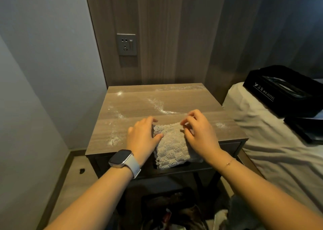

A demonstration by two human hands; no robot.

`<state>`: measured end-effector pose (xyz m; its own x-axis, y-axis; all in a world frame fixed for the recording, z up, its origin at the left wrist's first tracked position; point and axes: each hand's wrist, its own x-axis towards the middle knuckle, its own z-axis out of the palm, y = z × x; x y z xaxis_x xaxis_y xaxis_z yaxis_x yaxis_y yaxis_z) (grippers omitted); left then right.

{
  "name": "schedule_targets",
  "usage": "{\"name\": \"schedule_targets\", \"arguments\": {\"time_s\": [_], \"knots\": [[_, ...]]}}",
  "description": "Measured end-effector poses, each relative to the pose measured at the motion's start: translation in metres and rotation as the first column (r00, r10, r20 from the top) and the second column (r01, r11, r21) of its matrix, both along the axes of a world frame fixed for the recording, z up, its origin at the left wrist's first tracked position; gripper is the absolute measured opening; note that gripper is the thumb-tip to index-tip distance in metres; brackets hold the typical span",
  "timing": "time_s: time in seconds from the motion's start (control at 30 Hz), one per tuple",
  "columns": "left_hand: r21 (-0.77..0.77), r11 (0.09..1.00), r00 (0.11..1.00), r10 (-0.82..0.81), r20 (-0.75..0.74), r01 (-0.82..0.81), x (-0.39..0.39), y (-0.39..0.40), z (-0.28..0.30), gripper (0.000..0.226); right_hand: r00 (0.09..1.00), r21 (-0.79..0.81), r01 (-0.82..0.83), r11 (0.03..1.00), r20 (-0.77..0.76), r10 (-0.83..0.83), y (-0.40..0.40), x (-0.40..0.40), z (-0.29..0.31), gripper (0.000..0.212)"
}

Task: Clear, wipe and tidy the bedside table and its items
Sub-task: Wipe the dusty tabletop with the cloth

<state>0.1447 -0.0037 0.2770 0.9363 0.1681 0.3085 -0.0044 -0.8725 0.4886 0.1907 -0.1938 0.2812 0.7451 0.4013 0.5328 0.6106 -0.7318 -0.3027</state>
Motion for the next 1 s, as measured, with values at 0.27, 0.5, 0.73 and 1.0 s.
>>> {"name": "schedule_targets", "arguments": {"time_s": [0.27, 0.5, 0.73, 1.0], "knots": [[0.151, 0.988, 0.999, 0.029, 0.028, -0.033, -0.001, 0.003, 0.001, 0.03, 0.972, -0.291, -0.235, 0.927, -0.084, 0.22, -0.007, -0.024, -0.038, 0.07], [-0.344, 0.934, 0.987, 0.138, 0.082, -0.102, -0.043, 0.036, 0.006, 0.018, 0.957, -0.268, -0.25, 0.93, 0.075, 0.279, -0.003, -0.01, -0.041, 0.056], [-0.418, 0.861, 0.946, 0.323, 0.015, -0.288, -0.07, 0.051, 0.001, 0.016, 0.954, -0.041, -0.285, 0.958, 0.082, 0.288, -0.002, -0.016, -0.02, 0.035], [-0.189, 0.8, 0.821, 0.564, -0.087, -0.57, -0.043, 0.087, -0.005, 0.035, 0.995, 0.076, -0.015, 0.997, 0.104, 0.007, -0.056, 0.042, 0.028, 0.038]]}}
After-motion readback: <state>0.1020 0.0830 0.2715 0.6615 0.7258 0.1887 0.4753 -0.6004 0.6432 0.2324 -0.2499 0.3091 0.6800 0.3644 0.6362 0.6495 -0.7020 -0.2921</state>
